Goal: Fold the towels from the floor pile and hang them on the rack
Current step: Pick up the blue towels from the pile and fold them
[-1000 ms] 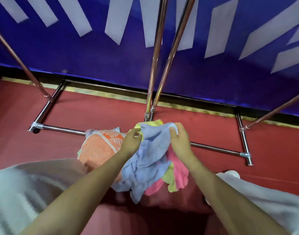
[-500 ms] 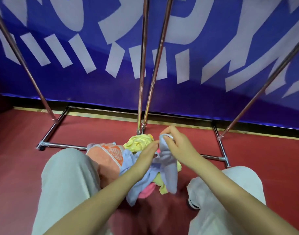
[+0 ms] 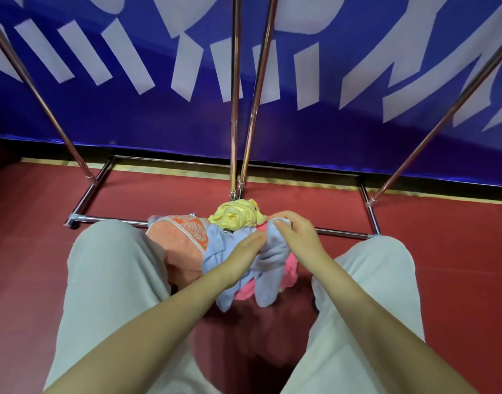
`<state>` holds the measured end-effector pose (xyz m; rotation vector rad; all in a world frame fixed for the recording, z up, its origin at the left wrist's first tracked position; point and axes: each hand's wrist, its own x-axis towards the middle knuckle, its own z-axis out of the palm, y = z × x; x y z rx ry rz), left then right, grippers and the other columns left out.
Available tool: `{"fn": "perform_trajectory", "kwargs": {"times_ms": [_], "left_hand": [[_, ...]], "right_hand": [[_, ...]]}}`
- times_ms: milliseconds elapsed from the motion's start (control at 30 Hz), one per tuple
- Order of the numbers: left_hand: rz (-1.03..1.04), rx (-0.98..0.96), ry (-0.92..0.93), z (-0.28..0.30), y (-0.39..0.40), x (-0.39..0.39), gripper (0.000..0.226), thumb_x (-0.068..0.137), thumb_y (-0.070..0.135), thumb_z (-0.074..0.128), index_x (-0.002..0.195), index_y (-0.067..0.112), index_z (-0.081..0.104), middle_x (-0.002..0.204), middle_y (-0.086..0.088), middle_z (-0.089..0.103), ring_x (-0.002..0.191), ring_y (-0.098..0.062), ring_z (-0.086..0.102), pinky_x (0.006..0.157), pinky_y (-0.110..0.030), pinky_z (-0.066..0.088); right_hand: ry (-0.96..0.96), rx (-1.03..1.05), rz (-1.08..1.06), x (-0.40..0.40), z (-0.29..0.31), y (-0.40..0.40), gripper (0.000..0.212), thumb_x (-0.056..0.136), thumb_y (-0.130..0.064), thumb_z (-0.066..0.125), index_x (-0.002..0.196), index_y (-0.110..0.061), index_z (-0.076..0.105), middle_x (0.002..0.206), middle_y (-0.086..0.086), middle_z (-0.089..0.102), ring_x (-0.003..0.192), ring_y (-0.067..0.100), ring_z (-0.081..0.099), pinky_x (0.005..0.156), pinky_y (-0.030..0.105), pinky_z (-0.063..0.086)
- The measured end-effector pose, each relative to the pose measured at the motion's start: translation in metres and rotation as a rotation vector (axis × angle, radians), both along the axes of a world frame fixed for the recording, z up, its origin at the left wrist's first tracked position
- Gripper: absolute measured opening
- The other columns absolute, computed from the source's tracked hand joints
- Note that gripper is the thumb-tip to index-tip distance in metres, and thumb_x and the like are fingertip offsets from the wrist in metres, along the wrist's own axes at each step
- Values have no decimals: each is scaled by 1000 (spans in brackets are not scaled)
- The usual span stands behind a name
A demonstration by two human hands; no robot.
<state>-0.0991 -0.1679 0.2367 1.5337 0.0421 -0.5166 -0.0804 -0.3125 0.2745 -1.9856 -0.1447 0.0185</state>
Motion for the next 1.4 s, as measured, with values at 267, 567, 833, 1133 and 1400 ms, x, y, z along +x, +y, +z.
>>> {"fn": "perform_trajectory", "kwargs": {"times_ms": [267, 567, 833, 1133, 1400], "left_hand": [[310, 164, -221, 5, -2, 12, 15, 97, 13, 53, 95, 9, 67, 83, 4, 65, 77, -4, 58, 71, -15, 44], [635, 39, -112, 11, 10, 12, 18, 98, 18, 52, 83, 14, 61, 76, 1, 55, 66, -11, 47, 54, -18, 41], [538, -132, -72, 14, 19, 10, 19, 99, 17, 49, 85, 12, 61, 88, -13, 58, 85, -22, 53, 80, -38, 43], [532, 91, -48, 10, 34, 14, 18, 100, 20, 40, 89, 14, 53, 78, 0, 49, 71, -15, 45, 59, -28, 37], [377, 15, 215, 7, 26, 9, 20, 97, 29, 48, 93, 17, 63, 99, -7, 65, 98, -25, 61, 94, -41, 47]], "right_hand": [[76, 0, -162, 0, -20, -5, 21, 94, -4, 51, 107, -5, 67, 103, 0, 67, 98, 15, 59, 80, 17, 42], [264, -118, 3, -17, -32, 11, 34, 89, -29, 65, 62, -13, 52, 51, -6, 38, 47, 5, 36, 52, 20, 30], [295, -83, 31, -20, -48, 30, 20, 83, -20, 70, 76, -19, 51, 69, -1, 48, 64, 11, 44, 67, 27, 39], [277, 112, -109, -8, -41, 40, 22, 96, -12, 50, 74, -8, 54, 64, -6, 42, 57, 1, 37, 58, 16, 33], [143, 104, -39, -12, -19, 32, 19, 96, -8, 49, 80, 0, 55, 63, 3, 39, 53, 2, 35, 52, 13, 31]]}}
